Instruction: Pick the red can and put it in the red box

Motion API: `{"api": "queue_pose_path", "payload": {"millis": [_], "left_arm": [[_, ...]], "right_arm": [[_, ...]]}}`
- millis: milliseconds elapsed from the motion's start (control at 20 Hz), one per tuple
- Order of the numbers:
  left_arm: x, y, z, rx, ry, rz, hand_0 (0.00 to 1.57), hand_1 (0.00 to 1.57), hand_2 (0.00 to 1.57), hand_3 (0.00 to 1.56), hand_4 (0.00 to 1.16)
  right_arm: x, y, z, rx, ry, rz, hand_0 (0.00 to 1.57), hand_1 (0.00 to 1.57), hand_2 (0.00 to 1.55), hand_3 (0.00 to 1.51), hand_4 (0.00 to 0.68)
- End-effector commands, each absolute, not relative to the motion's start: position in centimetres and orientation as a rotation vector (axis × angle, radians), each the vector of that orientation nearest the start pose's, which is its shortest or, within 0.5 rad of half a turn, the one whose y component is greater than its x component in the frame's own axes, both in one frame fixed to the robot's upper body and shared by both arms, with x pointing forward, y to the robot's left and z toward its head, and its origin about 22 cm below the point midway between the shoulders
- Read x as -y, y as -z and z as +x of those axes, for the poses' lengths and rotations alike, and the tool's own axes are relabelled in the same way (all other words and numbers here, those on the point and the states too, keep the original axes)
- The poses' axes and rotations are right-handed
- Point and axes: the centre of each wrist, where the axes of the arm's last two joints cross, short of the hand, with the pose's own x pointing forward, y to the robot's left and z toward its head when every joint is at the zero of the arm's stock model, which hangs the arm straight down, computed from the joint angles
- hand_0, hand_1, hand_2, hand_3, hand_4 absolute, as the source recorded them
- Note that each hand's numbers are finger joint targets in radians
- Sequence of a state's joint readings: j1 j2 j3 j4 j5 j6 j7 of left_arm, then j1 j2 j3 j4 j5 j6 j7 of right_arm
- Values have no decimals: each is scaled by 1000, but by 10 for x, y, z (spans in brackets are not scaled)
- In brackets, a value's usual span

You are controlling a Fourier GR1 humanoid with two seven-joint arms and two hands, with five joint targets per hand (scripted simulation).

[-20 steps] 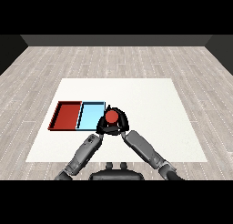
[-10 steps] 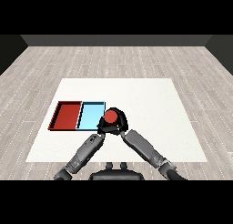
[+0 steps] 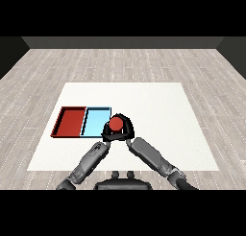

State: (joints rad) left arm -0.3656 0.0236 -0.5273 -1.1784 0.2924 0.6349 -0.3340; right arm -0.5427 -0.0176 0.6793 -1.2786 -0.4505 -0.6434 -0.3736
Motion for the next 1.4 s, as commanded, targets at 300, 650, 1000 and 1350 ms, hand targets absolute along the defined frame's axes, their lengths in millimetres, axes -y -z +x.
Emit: {"api": "queue_pose_path", "payload": {"millis": [300, 650, 1000, 1350], "left_arm": [[-94, 12, 285, 1771, -63, 50, 1571, 1571, 1529, 1455, 1118], [-94, 20, 286, 1734, -52, 80, 1571, 1571, 1571, 1504, 1144], [-99, 21, 281, 1732, -54, 79, 1571, 1571, 1571, 1489, 1144], [-146, 10, 291, 1778, -6, 251, 1571, 1571, 1571, 1482, 1130]], "right_arm": [[38, -46, 281, 1901, -127, 253, 0, 0, 0, 0, 0], [47, -53, 279, 1914, -90, 249, 0, 0, 0, 0, 0], [90, -54, 283, 1998, 26, 163, 0, 0, 0, 0, 0], [168, -84, 267, 2063, 81, 154, 0, 0, 0, 0, 0]]}}
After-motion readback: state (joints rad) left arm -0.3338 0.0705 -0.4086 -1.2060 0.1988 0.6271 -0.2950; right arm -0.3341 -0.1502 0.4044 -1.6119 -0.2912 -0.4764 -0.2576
